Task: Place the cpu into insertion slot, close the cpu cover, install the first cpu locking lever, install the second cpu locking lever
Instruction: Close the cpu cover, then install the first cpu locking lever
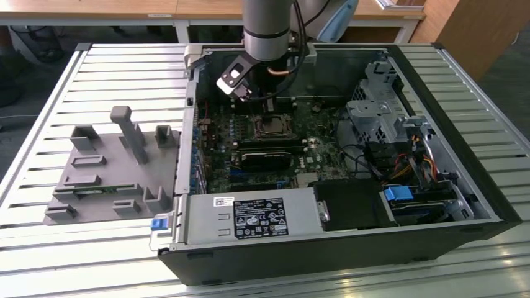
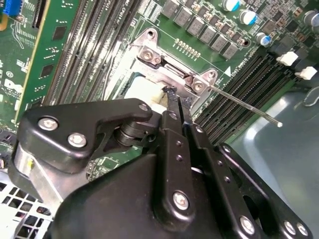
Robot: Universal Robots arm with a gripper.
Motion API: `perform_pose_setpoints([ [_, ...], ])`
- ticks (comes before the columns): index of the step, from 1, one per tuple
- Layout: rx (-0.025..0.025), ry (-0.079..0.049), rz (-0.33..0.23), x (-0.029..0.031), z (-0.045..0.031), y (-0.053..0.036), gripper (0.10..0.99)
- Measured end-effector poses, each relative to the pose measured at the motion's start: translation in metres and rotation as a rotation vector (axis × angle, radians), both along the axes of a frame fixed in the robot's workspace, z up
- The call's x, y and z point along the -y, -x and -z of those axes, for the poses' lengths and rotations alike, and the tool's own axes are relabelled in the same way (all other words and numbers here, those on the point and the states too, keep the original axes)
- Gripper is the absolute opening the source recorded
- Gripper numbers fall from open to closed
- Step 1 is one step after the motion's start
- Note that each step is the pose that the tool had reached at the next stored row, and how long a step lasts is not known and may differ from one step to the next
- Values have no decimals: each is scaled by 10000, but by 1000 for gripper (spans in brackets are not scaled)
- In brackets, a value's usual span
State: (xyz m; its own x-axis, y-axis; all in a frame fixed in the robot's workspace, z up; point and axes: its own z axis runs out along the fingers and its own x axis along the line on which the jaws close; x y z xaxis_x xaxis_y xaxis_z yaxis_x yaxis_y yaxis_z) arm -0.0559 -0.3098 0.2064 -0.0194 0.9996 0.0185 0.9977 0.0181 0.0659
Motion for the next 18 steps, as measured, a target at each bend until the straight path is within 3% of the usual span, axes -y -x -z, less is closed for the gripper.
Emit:
perform_pose_setpoints([
  [11,0,0,0,21,0,-91,169],
  [18,0,0,0,21,-19,-98,169],
])
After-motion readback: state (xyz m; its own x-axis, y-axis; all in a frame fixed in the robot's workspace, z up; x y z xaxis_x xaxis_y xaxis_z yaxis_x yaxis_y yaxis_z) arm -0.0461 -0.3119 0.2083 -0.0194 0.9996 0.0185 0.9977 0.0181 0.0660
